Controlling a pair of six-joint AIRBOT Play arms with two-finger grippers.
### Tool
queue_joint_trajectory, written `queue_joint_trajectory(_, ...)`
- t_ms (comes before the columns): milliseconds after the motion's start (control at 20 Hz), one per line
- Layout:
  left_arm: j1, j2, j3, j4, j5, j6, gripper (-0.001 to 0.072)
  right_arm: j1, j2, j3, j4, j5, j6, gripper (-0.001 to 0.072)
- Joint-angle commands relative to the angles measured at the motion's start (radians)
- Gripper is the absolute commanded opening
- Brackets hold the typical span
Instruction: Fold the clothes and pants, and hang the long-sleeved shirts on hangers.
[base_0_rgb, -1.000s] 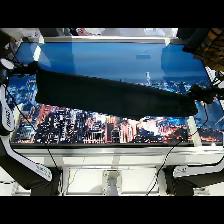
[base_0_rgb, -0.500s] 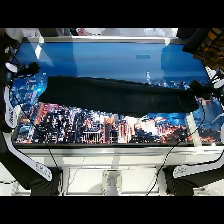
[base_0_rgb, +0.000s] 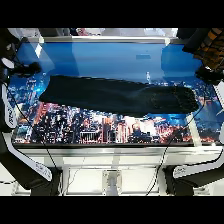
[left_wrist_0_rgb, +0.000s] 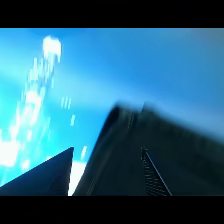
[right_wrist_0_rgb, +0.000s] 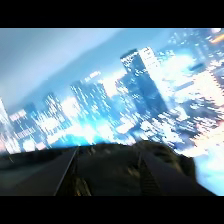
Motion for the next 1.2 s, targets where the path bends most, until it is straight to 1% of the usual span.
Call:
queue_joint_trajectory(0, 0.02, -0.008, 0.005, 0.083, -0.236, 0.002, 0.0491, 0.001, 0.012, 0.077, -0.072, 0.247, -0.098, 0.0418)
queue_joint_trajectory(50, 0.029, -0.017, 0.005, 0.082, -0.286, 0.002, 0.0492, 0.001, 0.011, 0.076, -0.096, 0.322, -0.118, 0.041)
queue_joint_trajectory(100, 0.037, -0.028, 0.005, 0.082, -0.329, 0.016, 0.0522, 0.001, 0.011, 0.074, -0.116, 0.377, -0.123, 0.041)
queue_joint_trajectory(150, 0.042, -0.037, 0.005, 0.082, -0.361, 0.034, 0.0582, 0.001, 0.011, 0.074, -0.126, 0.423, -0.123, 0.041)
queue_joint_trajectory(300, 0.051, -0.079, 0.005, 0.021, -0.421, 0.116, 0.0593, 0.002, 0.013, 0.074, -0.111, 0.516, -0.119, 0.041)
queue_joint_trajectory(400, 0.056, -0.109, 0.005, -0.008, -0.423, 0.122, 0.0595, 0.002, 0.013, 0.074, -0.087, 0.564, -0.114, 0.041)
queue_joint_trajectory(500, 0.058, -0.136, 0.005, -0.008, -0.421, 0.123, 0.0596, 0.002, 0.013, 0.074, -0.078, 0.589, -0.103, 0.041)
queue_joint_trajectory(550, 0.061, -0.146, 0.005, -0.023, -0.421, 0.139, 0.0595, 0.002, 0.013, 0.074, -0.064, 0.594, -0.1, 0.041)
queue_joint_trajectory(700, 0.069, -0.175, 0.005, -0.135, -0.418, 0.175, 0.0595, 0.017, 0.013, 0.074, -0.057, 0.591, -0.084, 0.041)
queue_joint_trajectory(850, 0.072, -0.206, 0.005, -0.203, -0.417, 0.174, 0.0595, 0.032, 0.013, 0.074, -0.06, 0.587, -0.084, 0.041)
queue_joint_trajectory(1050, 0.069, -0.253, 0.005, -0.322, -0.459, 0.174, 0.0588, 0.055, 0.013, 0.074, -0.061, 0.565, -0.081, 0.041)
queue_joint_trajectory(1100, 0.068, -0.259, 0.005, -0.327, -0.462, 0.174, 0.0498, 0.061, 0.013, 0.074, -0.06, 0.564, -0.081, 0.041)
queue_joint_trajectory(1150, 0.068, -0.261, 0.005, -0.325, -0.464, 0.174, 0.0312, 0.068, 0.013, 0.074, -0.06, 0.564, -0.081, 0.041)
